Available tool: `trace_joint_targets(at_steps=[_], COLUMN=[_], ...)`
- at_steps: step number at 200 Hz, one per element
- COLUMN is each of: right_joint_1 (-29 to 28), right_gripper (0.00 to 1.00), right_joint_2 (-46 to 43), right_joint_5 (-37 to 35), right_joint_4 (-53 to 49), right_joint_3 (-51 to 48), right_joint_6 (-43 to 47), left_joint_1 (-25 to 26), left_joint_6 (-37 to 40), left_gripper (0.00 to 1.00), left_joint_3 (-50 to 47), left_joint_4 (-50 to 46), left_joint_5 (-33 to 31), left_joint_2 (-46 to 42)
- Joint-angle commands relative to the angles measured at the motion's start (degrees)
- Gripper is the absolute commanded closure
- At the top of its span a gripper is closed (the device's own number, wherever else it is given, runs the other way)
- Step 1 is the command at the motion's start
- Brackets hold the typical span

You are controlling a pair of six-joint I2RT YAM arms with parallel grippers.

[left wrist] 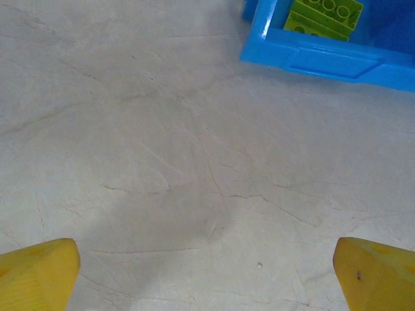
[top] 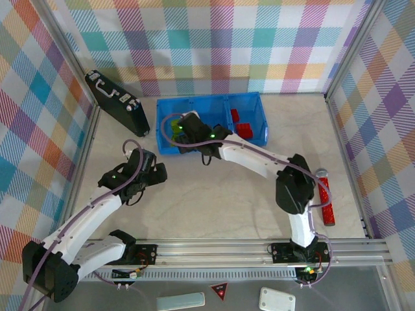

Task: Sort the legos into containers by color
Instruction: Place the lego in the container, then reset both arms

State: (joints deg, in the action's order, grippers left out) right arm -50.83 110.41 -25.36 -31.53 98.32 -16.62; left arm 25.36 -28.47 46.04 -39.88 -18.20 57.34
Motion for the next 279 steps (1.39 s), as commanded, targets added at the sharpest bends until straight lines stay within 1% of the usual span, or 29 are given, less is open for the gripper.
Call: trace_joint_targets(at_steps=[1, 17, 39, 59, 88, 104, 132, 148, 160, 174, 182, 184, 196, 224, 233, 243, 253, 264, 279], right_joint_1=[2.66, 4.55, 8.27, 14.05, 23.32, 27.76, 35.02, 38.51, 40.86, 43.24, 44.25, 44.48, 45.47, 46.56, 46.62, 47.02, 47.27, 47.32, 47.34], right_gripper=[0.08, 0.04, 0.02, 0.00, 0.01, 0.01, 0.01, 0.01, 0.01, 0.01, 0.01, 0.01, 0.01, 0.01, 0.01, 0.01, 0.01, 0.01, 0.01], right_joint_2=[-6.78, -11.01, -16.68, -21.11, -26.24, -27.96, -28.27, -27.13, -26.37, -25.41, -24.72, -24.56, -23.53, -21.32, -21.75, -22.07, -21.81, -22.45, -23.25], right_joint_5=[-2.78, -4.24, -5.28, -4.08, -1.24, -0.42, -1.06, -2.17, -2.05, -1.27, -0.91, -0.74, 0.29, 2.62, 4.17, 6.56, 9.31, 11.79, 14.75], right_joint_4=[-3.33, -3.83, -3.19, -2.54, -0.03, 1.97, 8.34, 12.20, 16.57, 22.31, 27.14, 28.21, 34.35, 48.19, 50.65, 56.20, 59.77, 60.30, 64.35], right_joint_3=[-5.66, -10.84, -18.16, -24.38, -31.89, -34.95, -40.81, -43.29, -45.73, -48.76, -50.83, -51.36, -53.96, -58.84, -59.90, -62.13, -63.85, -64.69, -67.24], right_joint_6=[1.42, 1.46, 1.04, 0.45, 1.42, 2.86, 3.63, 3.41, 3.43, 3.63, 4.42, 4.83, 7.03, 11.08, 12.19, 12.10, 13.34, 14.18, 15.49], left_joint_1=[-1.31, -1.93, -3.30, -5.29, -9.30, -11.79, -15.36, -16.95, -17.81, -18.50, -18.77, -18.86, -19.37, -21.20, -21.32, -21.64, -22.37, -23.30, -24.81], left_joint_6=[1.91, 2.68, 4.36, 5.71, 8.81, 9.77, 10.09, 11.20, 11.92, 12.82, 13.79, 14.28, 16.76, 21.64, 24.35, 26.40, 26.81, 26.73, 25.69], left_gripper=[0.00, 0.00, 0.00, 0.00, 0.00, 0.00, 0.00, 0.00, 0.00, 0.00, 0.00, 0.00, 0.00, 0.00, 0.00, 0.00, 0.00, 0.00, 0.00], left_joint_3=[2.29, 2.84, 3.21, 3.35, 2.36, 2.21, 1.86, 1.96, 1.84, 1.64, 1.04, 0.82, -0.83, -4.48, -6.40, -9.61, -12.02, -14.34, -15.74], left_joint_4=[2.04, 2.78, 4.48, 6.09, 10.02, 11.45, 14.41, 16.55, 18.73, 21.39, 23.38, 25.14, 30.74, 41.22, 46.40, 53.22, 58.63, 63.40, 66.11], left_joint_5=[-2.77, -3.57, -3.75, -4.04, -2.34, -3.38, -7.44, -7.95, -8.88, -11.41, -12.29, -12.30, -10.97, -5.53, -4.75, -3.83, -2.17, 0.82, 6.43], left_joint_2=[1.99, 3.95, 6.59, 8.50, 10.83, 12.19, 14.24, 16.20, 17.66, 19.69, 20.48, 20.63, 21.21, 22.02, 22.09, 21.82, 21.50, 21.34, 22.11])
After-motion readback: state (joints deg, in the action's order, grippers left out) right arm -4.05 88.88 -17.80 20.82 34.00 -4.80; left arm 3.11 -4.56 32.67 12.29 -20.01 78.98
